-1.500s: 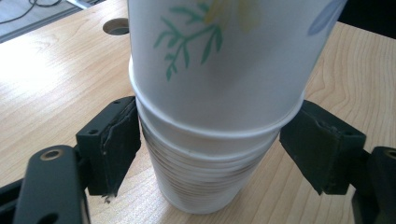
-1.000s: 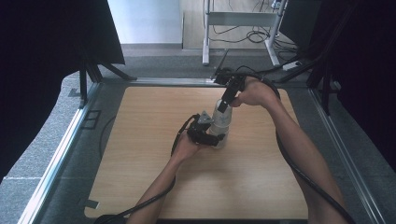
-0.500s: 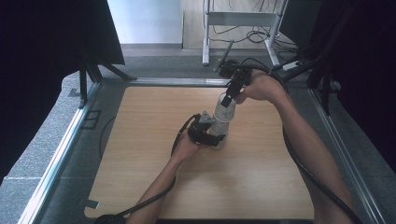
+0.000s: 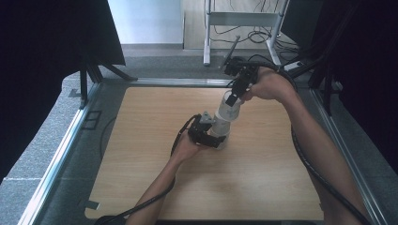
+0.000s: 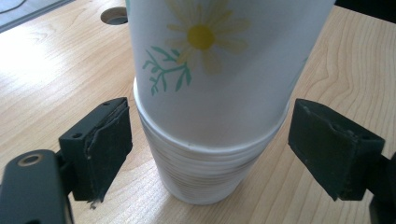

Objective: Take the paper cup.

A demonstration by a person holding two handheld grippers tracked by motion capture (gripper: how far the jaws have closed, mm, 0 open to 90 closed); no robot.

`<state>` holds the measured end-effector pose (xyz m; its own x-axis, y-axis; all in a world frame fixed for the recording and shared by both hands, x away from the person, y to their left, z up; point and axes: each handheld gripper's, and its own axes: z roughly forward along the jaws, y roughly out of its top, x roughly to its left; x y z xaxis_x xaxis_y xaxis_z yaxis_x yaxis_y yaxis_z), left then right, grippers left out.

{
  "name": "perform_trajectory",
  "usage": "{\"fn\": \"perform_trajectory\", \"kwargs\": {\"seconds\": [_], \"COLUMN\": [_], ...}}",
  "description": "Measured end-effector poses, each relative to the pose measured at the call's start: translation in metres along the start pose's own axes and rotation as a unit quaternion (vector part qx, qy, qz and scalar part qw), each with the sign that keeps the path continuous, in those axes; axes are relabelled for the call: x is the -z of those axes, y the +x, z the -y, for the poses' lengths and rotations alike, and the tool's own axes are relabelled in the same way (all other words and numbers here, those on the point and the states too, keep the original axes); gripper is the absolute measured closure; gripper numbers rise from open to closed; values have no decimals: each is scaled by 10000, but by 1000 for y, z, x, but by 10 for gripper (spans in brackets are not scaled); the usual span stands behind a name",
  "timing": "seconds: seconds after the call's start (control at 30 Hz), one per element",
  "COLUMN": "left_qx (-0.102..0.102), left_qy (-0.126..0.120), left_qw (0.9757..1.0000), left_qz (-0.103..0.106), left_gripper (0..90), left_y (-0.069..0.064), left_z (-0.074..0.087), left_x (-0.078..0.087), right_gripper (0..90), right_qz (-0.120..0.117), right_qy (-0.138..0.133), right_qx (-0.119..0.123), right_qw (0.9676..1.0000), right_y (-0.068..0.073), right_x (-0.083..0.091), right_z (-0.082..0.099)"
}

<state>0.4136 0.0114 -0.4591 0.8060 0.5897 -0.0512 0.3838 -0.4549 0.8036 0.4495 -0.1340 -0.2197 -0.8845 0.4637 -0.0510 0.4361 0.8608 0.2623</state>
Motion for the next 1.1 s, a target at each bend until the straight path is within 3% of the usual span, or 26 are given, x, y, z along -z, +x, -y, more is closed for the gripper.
{"fn": "perform_trajectory", "kwargs": {"seconds": [0.47, 1.1], "left_qx": [16, -40], "left_qy": [146, 314], "left_qw": [9998, 9990], "left_qz": [146, 300], "left_gripper": [80, 24], "left_y": [-1, -8], "left_z": [3, 17], "left_x": [11, 30], "right_gripper": [375, 375], "right_qz": [-6, -136], "right_qy": [-30, 31], "right_qx": [182, 362], "right_qw": [9998, 9992], "right_y": [17, 43], "right_x": [8, -7], "right_z": [16, 52]}}
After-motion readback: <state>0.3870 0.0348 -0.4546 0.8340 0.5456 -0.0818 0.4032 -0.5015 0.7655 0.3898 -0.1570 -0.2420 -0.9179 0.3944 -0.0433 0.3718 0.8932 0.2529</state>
